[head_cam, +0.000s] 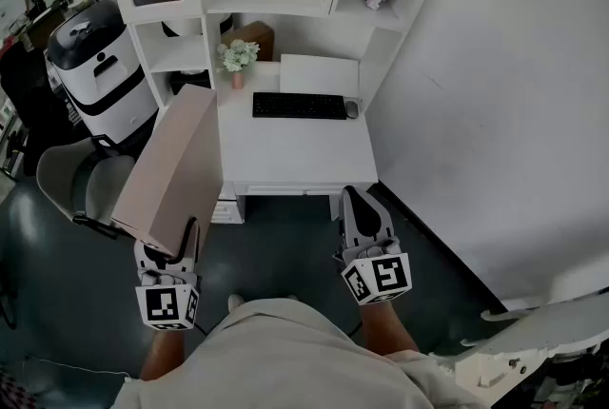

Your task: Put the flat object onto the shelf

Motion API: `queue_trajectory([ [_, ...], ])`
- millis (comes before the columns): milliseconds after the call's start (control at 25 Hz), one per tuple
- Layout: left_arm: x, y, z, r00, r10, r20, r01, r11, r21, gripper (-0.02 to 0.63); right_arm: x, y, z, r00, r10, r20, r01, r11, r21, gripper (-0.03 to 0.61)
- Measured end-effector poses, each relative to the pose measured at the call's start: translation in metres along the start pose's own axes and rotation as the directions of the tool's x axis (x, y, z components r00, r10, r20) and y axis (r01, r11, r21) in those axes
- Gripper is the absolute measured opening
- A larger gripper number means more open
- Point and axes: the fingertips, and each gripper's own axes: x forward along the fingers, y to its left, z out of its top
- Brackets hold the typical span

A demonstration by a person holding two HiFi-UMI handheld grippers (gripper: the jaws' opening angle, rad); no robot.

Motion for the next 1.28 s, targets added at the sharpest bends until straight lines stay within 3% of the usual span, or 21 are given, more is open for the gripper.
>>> queue_trajectory([
  [400, 0.001, -0.011, 0.003, 1.000, 0.004, 0.000, -0.004, 1.000, 0.008, 0.276, -0.006, -0.009, -0.001, 1.000, 0.006, 0.011, -0.007, 1.000, 0.024, 0.002],
  [920, 0.013, -0.040, 0.016, 0.998, 0.061, 0.014, -0.062, 0.998, 0.028, 0.276, -0.011, -0.041, -0.005, 0.997, 0.075, 0.007, -0.075, 0.997, 0.028, 0.003],
  [1280, 0.045, -0.029, 0.031, 0.996, 0.064, 0.055, -0.066, 0.997, 0.033, 0.276, 0.018, -0.045, -0.016, 0.996, 0.089, -0.016, -0.088, 0.996, 0.020, 0.003],
])
